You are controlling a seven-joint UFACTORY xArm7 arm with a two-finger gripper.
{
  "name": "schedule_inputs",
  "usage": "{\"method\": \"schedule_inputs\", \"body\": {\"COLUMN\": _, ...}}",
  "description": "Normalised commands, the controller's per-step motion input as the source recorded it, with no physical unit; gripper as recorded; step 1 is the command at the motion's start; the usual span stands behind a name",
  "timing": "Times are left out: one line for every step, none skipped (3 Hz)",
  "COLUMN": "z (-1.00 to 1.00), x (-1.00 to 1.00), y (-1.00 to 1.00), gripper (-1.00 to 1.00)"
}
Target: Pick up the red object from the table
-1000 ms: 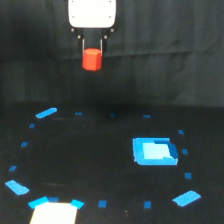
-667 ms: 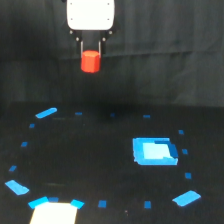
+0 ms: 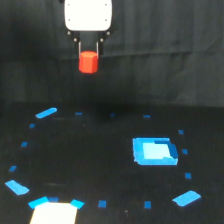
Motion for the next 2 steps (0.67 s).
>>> {"method": "schedule_inputs", "body": {"z": 0.15, "x": 0.03, "y": 0.12, "gripper": -1.0}}
{"method": "schedule_inputs", "body": {"z": 0.67, "x": 0.26, "y": 0.24, "gripper": -0.98}}
